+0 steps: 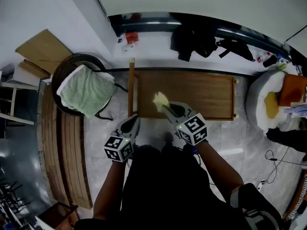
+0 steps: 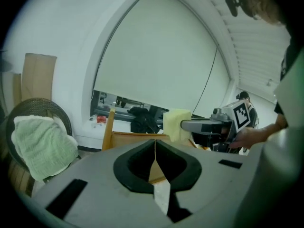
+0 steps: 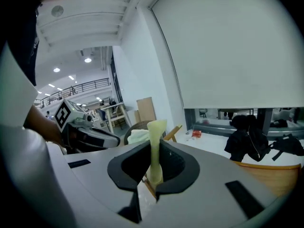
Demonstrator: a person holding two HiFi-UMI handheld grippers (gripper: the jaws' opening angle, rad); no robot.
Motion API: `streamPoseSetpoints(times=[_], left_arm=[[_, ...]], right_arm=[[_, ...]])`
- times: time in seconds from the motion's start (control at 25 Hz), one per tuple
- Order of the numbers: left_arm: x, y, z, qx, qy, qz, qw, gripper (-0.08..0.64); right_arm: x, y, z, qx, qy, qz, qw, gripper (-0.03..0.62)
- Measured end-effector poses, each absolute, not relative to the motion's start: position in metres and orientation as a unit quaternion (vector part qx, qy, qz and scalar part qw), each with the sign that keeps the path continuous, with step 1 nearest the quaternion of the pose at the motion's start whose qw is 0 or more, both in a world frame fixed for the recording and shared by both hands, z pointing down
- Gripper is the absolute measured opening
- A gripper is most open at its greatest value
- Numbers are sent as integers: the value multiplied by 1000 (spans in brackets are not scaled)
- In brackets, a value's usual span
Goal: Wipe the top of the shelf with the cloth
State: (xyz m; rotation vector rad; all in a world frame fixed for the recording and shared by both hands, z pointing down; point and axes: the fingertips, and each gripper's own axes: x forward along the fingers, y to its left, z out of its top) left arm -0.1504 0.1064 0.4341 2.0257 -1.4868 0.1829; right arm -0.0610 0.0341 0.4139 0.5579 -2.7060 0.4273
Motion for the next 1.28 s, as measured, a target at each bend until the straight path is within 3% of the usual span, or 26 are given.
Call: streamPoseSetpoints(times=[0.68,1.28], left_arm=[[-217,-39,505,727,-551,102,396,15],[-242,-82,529,725,-527,120,427,15]], right_arm=[[-153,-90,529,245,-893,274,259,46],[-203,-115,644,256,-840,332,346,45]])
